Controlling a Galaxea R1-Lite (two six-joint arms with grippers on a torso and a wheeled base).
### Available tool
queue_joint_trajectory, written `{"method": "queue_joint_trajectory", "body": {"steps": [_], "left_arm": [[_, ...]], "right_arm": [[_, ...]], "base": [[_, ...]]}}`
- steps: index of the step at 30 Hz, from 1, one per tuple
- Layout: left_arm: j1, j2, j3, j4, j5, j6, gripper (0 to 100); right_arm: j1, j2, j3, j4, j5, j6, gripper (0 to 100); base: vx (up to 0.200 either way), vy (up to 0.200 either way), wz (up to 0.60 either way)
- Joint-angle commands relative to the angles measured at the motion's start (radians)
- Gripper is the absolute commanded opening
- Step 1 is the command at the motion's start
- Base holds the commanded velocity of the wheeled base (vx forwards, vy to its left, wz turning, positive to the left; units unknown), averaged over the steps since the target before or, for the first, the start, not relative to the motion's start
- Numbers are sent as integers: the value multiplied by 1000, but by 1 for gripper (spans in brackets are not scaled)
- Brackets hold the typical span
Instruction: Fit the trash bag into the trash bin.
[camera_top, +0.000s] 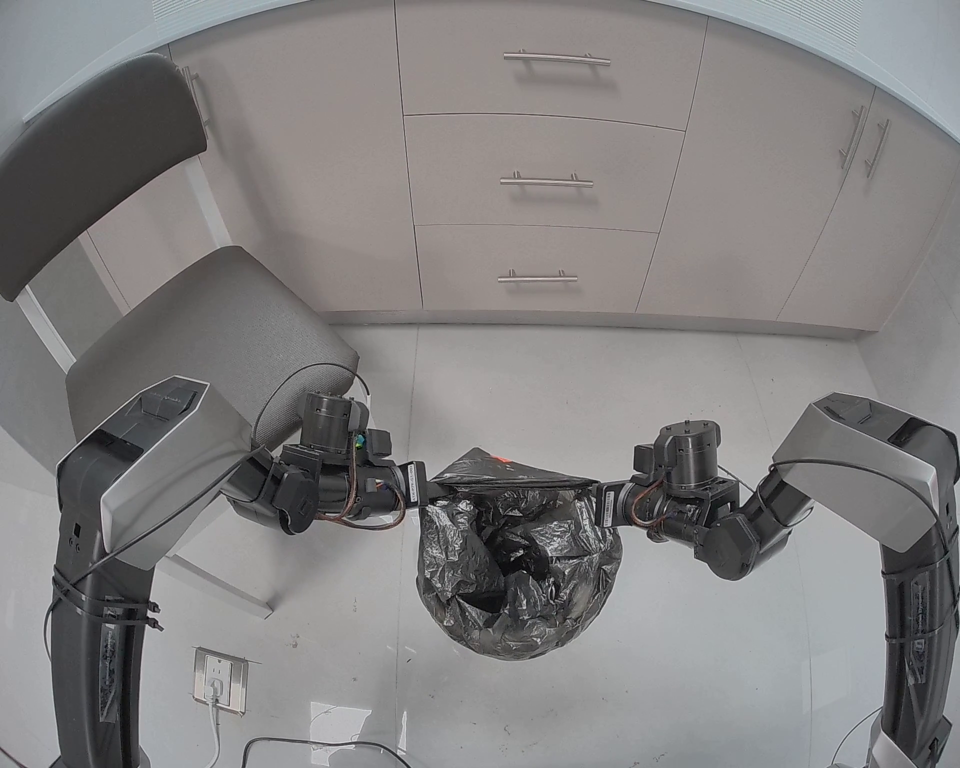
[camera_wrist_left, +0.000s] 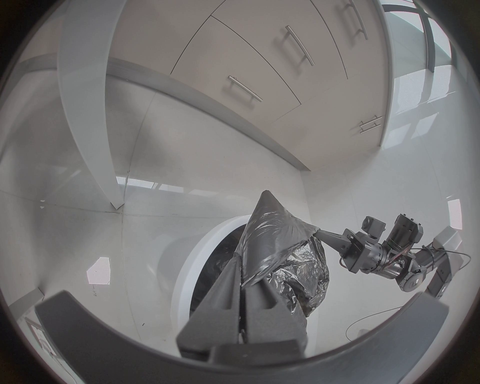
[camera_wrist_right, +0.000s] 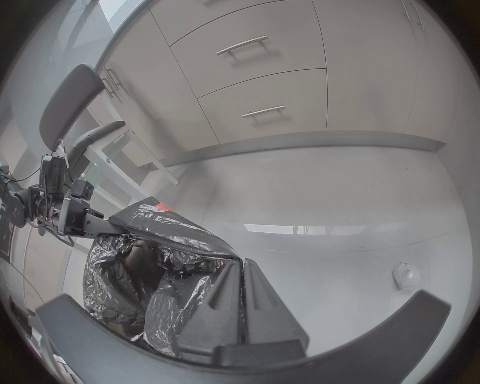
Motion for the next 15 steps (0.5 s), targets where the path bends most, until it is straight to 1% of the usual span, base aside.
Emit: {"method": "queue_joint_trajectory", "body": {"steps": [1,5,6,10,15], "left_arm": [[7,21,-11,9,0,-1,0],[8,23,-43,30,0,1,0],[8,29,-62,53,0,-1,0],[8,38,-85,78,0,1,0],[7,46,-92,81,0,3,0]], "right_arm": [[-11,55,-65,16,-2,-4,0],[-13,65,-134,82,-3,-15,0],[-13,75,-159,109,-5,-22,0],[-2,96,-194,121,-29,-27,0],[4,104,-211,121,-32,-30,0]], "base": [[0,0,0],[0,0,0],[0,0,0],[0,0,0],[0,0,0]]}}
